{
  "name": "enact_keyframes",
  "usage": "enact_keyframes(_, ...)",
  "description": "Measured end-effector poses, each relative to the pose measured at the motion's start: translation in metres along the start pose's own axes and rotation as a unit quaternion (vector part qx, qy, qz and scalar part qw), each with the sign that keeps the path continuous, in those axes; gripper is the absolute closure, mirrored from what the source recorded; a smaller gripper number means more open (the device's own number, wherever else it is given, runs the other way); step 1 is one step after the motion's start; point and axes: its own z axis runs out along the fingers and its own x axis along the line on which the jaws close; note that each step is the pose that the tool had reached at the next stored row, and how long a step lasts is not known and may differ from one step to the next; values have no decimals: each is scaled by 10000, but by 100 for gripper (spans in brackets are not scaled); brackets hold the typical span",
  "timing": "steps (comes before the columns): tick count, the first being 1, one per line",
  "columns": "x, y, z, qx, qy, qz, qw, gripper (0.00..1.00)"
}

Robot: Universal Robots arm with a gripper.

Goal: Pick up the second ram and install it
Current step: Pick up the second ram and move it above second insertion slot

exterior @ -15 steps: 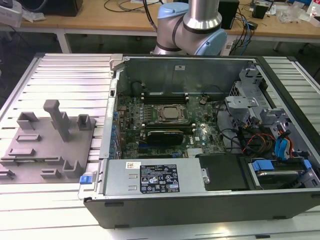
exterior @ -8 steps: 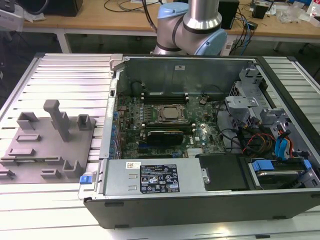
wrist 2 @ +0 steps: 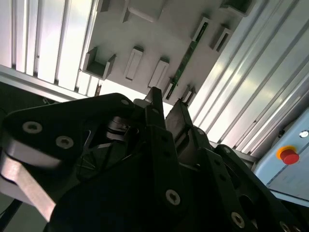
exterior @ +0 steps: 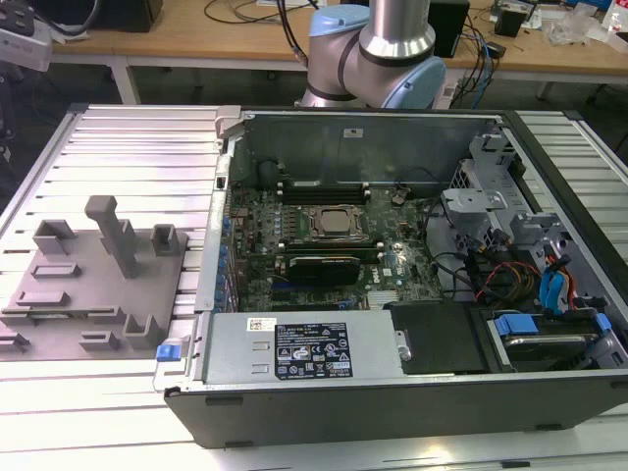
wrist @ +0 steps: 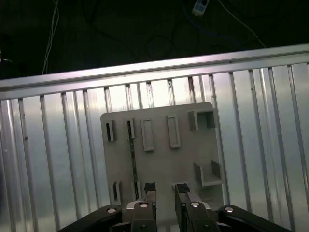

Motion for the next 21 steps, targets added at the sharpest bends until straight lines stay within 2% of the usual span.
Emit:
enact_keyframes(9,3,-6,141,0,0,0,10000,70)
enact_keyframes(15,5,-8,197,0,0,0,10000,70)
enact_keyframes(17,7,-11,283,0,0,0,10000,70)
enact_keyframes(21,8,-13,320,0,0,0,10000,70)
